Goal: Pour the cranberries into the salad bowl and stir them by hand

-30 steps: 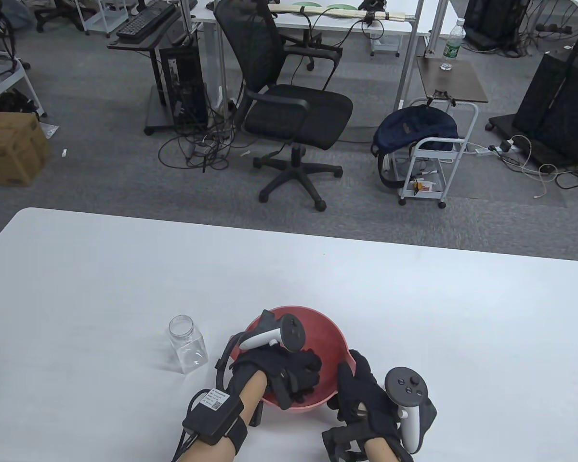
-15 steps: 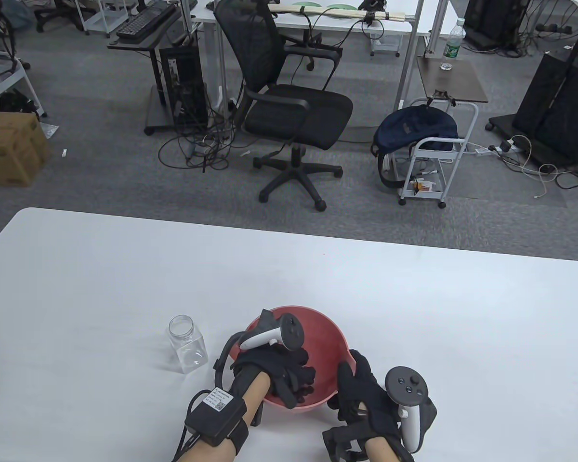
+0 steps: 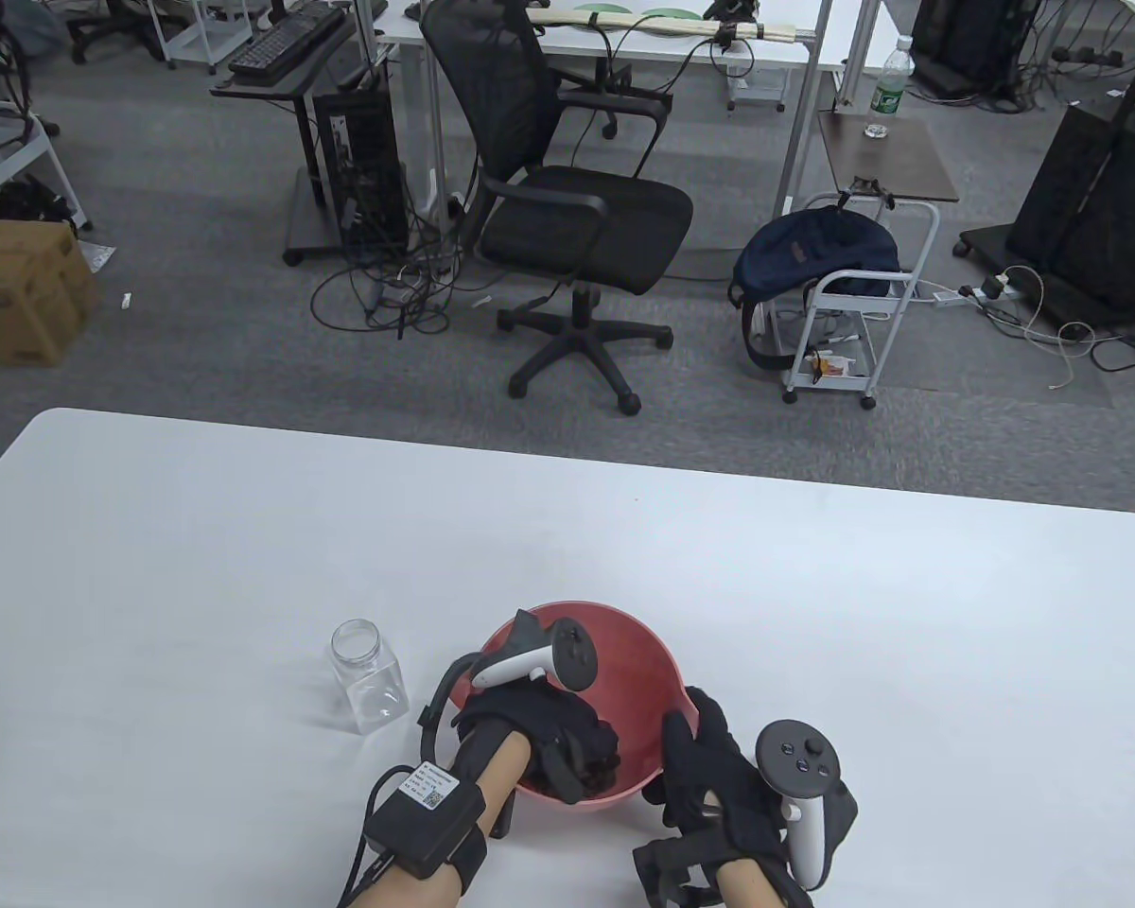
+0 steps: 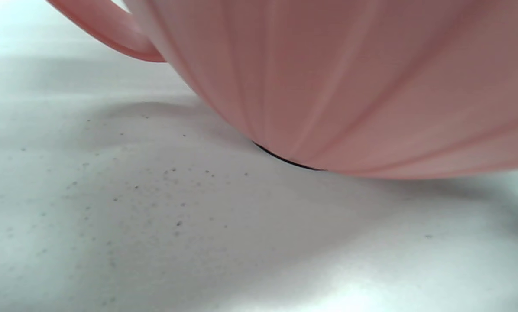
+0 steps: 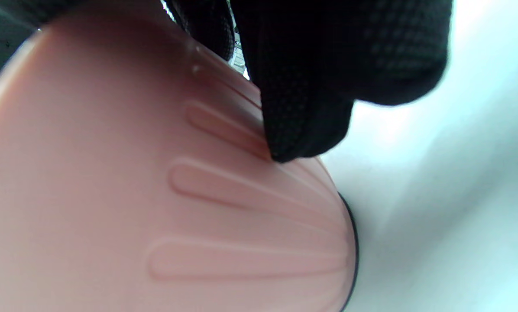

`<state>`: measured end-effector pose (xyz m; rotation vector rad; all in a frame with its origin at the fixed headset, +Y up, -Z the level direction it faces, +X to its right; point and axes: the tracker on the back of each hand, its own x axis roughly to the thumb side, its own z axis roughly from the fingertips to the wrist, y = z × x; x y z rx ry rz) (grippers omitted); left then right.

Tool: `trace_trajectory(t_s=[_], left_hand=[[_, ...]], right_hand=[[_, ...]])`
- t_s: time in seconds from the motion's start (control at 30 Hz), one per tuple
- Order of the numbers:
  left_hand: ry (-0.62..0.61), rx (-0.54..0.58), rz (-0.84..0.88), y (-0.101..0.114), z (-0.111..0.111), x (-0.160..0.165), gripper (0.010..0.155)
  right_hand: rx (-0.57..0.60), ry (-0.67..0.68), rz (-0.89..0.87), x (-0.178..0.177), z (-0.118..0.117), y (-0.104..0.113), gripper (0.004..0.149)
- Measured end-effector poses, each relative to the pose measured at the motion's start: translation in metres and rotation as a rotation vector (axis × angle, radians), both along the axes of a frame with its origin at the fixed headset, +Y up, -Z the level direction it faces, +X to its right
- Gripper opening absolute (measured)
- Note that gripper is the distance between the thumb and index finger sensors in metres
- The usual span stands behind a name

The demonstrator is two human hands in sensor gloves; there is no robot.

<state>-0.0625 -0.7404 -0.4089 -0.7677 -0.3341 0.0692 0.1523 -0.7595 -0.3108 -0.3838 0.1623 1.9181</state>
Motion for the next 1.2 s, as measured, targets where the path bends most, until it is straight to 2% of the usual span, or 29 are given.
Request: trace_trajectory(t_s=[1.2], left_hand=[[-0.051,0.008,0.089,-0.0009,-0.0029,0.0032,0.060]], right_hand=[[-0.006,-0.004,-0.007,0.0006,-0.0003,0.0000,0.064]])
